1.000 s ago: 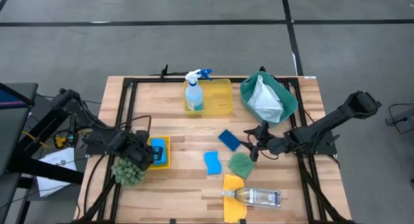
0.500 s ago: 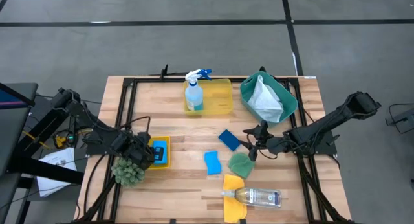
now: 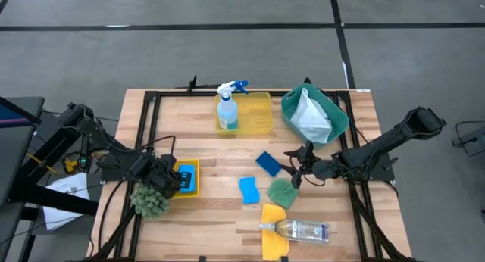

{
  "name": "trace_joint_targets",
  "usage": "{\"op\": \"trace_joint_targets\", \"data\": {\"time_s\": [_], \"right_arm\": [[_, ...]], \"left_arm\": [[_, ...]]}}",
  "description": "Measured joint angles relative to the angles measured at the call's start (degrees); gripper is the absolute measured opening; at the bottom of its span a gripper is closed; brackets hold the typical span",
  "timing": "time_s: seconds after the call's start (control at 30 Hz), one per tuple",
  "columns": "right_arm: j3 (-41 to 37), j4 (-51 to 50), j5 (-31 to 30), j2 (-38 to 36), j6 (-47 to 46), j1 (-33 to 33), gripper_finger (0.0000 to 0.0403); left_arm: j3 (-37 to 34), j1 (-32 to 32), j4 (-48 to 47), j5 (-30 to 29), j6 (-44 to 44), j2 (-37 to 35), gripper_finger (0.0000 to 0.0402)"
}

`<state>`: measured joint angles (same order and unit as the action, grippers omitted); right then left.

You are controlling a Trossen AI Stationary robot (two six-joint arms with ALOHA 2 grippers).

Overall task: Pick & Place Kitchen Items
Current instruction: Put the blue sponge into the bottom yellow bin

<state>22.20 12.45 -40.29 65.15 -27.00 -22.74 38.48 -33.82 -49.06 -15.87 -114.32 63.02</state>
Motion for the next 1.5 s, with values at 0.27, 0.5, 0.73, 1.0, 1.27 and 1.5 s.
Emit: {"op": "trace_joint_targets", "data": {"time_s": [0.27,0.5,0.73,1.0,1.27,1.5], "right_arm": [[0.0,0.0,0.0,0.0,0.0,0.0,0.0250],[0.0,0.0,0.0,0.0,0.0,0.0,0.0250],[0.0,0.0,0.0,0.0,0.0,0.0,0.0250],[0.0,0.0,0.0,0.0,0.0,0.0,0.0250],[0.0,0.0,0.0,0.0,0.0,0.0,0.0250],[0.0,0.0,0.0,0.0,0.0,0.0,0.0250]], "left_arm": [[0.0,0.0,-1.2,0.2,0.0,0.0,0.0029],[0.0,0.0,-1.5,-0.2,1.5,0.0,0.0095],[0.0,0.0,0.0,-2.7,4.3,0.0,0.0154],[0.0,0.0,2.6,-6.7,9.2,-3.3,0.0181],[0.0,0.2,4.5,-9.4,18.4,-8.5,0.0182],[0.0,0.2,11.8,-14.1,33.0,-12.0,0.0182]]}}
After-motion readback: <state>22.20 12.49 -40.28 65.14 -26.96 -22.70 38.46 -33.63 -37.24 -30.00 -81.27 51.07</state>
